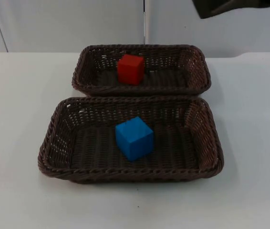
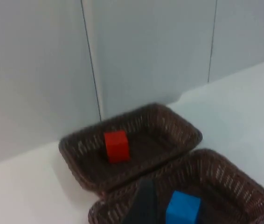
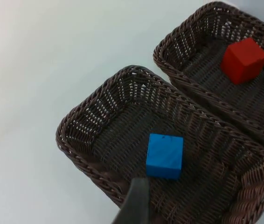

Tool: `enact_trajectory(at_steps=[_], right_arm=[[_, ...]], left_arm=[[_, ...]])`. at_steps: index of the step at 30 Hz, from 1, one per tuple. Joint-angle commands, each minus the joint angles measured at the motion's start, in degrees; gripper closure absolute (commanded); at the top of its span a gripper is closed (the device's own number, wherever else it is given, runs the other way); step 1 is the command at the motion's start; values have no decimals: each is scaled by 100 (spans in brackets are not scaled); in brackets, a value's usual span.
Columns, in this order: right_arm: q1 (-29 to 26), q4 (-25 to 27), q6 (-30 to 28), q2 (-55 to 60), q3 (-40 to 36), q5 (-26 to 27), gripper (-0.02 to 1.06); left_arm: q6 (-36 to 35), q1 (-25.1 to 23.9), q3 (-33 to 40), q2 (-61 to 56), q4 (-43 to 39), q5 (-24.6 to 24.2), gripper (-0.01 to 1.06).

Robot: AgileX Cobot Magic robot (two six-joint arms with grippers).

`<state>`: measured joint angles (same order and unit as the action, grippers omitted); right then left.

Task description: Pick up one cube with the left hand and place it into the upper basket. Pick up one cube with the right hand and place it into the lower basket.

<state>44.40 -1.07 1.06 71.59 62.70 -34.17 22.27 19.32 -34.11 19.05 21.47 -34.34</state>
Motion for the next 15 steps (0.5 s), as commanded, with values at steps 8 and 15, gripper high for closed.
enact_trajectory(at_steps=[8, 15], right_arm=[[26, -31, -62, -1029, -670, 178, 29], [26, -31, -62, -1952, -1322, 192, 29]], left_arm=[[-44, -2, 18, -542, -112, -695, 29], [-678, -2, 18, -787, -589, -1083, 29]])
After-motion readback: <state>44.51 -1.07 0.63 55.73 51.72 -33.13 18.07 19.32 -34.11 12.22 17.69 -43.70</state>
